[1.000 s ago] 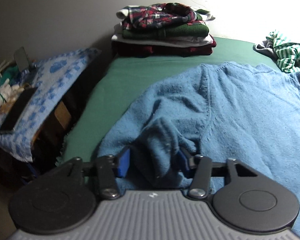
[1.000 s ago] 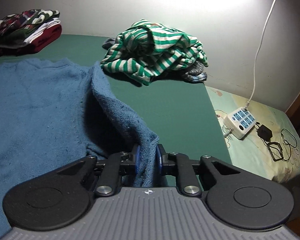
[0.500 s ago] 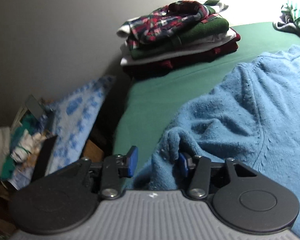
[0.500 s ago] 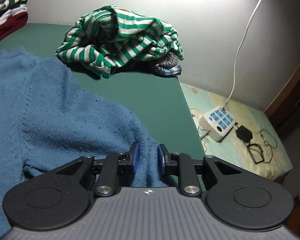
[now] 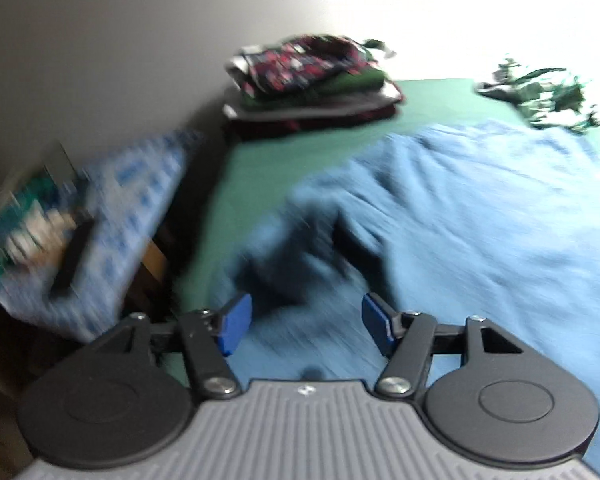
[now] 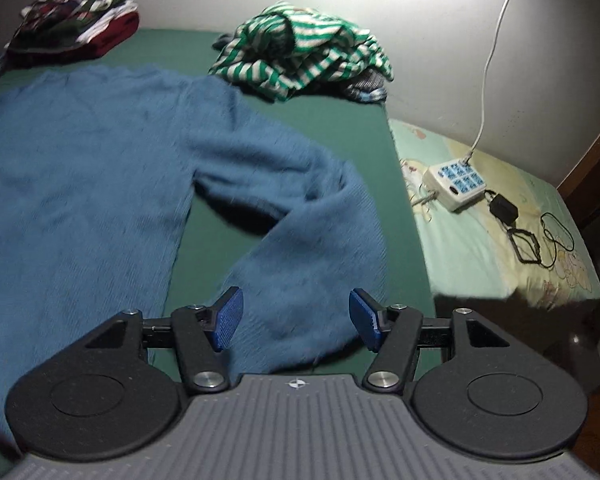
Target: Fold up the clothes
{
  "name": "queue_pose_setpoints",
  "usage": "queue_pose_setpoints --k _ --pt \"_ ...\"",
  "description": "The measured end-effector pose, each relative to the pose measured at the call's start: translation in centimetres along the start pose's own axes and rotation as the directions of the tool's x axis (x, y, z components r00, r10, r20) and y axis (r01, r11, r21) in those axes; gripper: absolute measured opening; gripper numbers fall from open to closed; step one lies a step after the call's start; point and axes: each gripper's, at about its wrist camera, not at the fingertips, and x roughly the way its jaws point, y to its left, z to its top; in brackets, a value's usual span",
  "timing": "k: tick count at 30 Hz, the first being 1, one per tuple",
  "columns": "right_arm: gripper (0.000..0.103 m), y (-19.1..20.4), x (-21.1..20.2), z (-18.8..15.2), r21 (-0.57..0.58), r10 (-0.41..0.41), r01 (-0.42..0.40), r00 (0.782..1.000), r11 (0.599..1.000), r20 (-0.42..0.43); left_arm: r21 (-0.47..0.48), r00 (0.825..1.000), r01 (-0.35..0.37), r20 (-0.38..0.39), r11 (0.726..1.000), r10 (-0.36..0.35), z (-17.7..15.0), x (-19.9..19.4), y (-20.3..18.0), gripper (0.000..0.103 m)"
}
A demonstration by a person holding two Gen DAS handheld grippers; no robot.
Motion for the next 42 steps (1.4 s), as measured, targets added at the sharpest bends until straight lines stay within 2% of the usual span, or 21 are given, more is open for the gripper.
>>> queue_pose_setpoints --k 2,4,7,9,10,13,16,20,23,27,28,30,34,36,37,38,39,40,42 --pt "0.061 1.4 0.1 -1.1 -0.022 0.028 -0.028 1.000 0.999 -0.008 0.009 0.999 0.046 -0.027 0.999 -0.045 -1.4 -0.6 -1.3 0.071" --pt "0.061 1.5 0.1 -1.3 -0.001 0.016 -0.016 1.000 1.000 -0.001 0.017 0.995 0.088 -0.054 0.996 -0.087 -2.5 -0.7 -2.5 0.073" --pt "0.055 1.3 0.0 -1.4 0.038 -0.009 0.009 1.000 0.999 0.012 -0.006 0.987 0.126 -0.095 0.992 -0.126 -3.4 0.0 -3.5 0.073" --pt "0.045 1.2 0.0 -1.4 0.065 -0.027 0.025 0.999 0.998 0.020 -0.017 0.983 0.142 -0.112 0.990 -0.143 -3.9 0.3 -3.9 0.070" --pt "0.027 1.2 0.0 -1.4 0.078 -0.035 0.033 0.999 0.996 0.024 -0.015 0.983 0.144 -0.116 0.989 -0.145 -4.1 0.5 -4.1 0.068" --pt "0.004 1.0 -0.1 -1.5 0.118 -0.062 0.057 0.997 0.991 0.035 -0.020 0.981 0.158 -0.114 0.987 -0.159 -4.7 0.5 -4.3 0.066" --pt "0.004 0.8 -0.1 -1.6 0.158 -0.088 0.080 0.995 0.984 0.045 -0.014 0.980 0.167 -0.107 0.986 -0.168 -4.7 0.5 -4.1 0.065" --pt "0.004 -0.7 0.2 -1.3 0.113 -0.218 0.213 0.975 0.971 0.038 0.007 0.983 0.157 -0.096 0.988 -0.156 -4.4 0.6 -3.8 0.066" --pt "0.004 -2.2 1.1 -0.6 0.052 -0.329 0.327 0.944 0.944 0.029 0.025 0.988 0.137 -0.082 0.990 -0.134 -4.0 0.6 -3.7 0.067" --pt "0.004 -5.2 3.3 1.5 0.032 -0.442 0.442 0.897 0.897 -0.002 0.017 0.994 0.089 -0.070 0.996 -0.087 -3.8 0.5 -3.0 0.073" --pt "0.004 -5.8 3.9 1.4 0.036 -0.459 0.459 0.888 0.887 -0.010 0.010 0.995 0.076 -0.070 0.997 -0.075 -3.8 0.5 -2.8 0.074" --pt "0.004 -6.8 5.1 1.3 0.058 -0.453 0.455 0.891 0.889 -0.037 -0.003 0.996 0.050 -0.070 0.999 -0.050 -3.9 0.5 -2.4 0.074" --pt "0.006 -7.0 6.2 1.5 0.006 -0.473 0.474 0.880 0.881 -0.055 -0.029 0.997 -0.002 -0.072 1.000 0.000 -4.0 0.4 -1.5 0.077" --pt "0.016 -7.2 5.6 1.8 -0.001 -0.476 0.477 0.877 0.879 -0.066 -0.042 0.997 -0.028 -0.073 0.999 0.025 -4.0 0.4 -1.0 0.078" --pt "0.026 -7.3 4.6 1.9 0.007 -0.484 0.485 0.873 0.875 -0.056 -0.048 0.997 -0.041 -0.074 0.998 0.038 -4.1 0.4 -0.8 0.078" --pt "0.032 -7.3 3.5 2.0 0.016 -0.493 0.494 0.869 0.869 -0.042 -0.054 0.996 -0.054 -0.074 0.997 0.050 -4.1 0.4 -0.6 0.077" --pt "0.035 -7.2 2.1 2.1 0.030 -0.505 0.505 0.863 0.863 -0.011 -0.061 0.995 -0.067 -0.075 0.996 0.063 -4.1 0.3 -0.4 0.077" --pt "0.043 -6.7 0.6 2.2 0.044 -0.501 0.499 0.865 0.865 0.029 -0.067 0.994 -0.080 -0.076 0.994 0.075 -4.1 0.3 -0.2 0.077" --pt "0.055 -5.7 -2.3 2.3 0.069 -0.482 0.477 0.869 0.876 0.113 -0.067 0.995 -0.059 -0.086 0.996 0.054 -4.6 -0.2 -0.5 0.078"
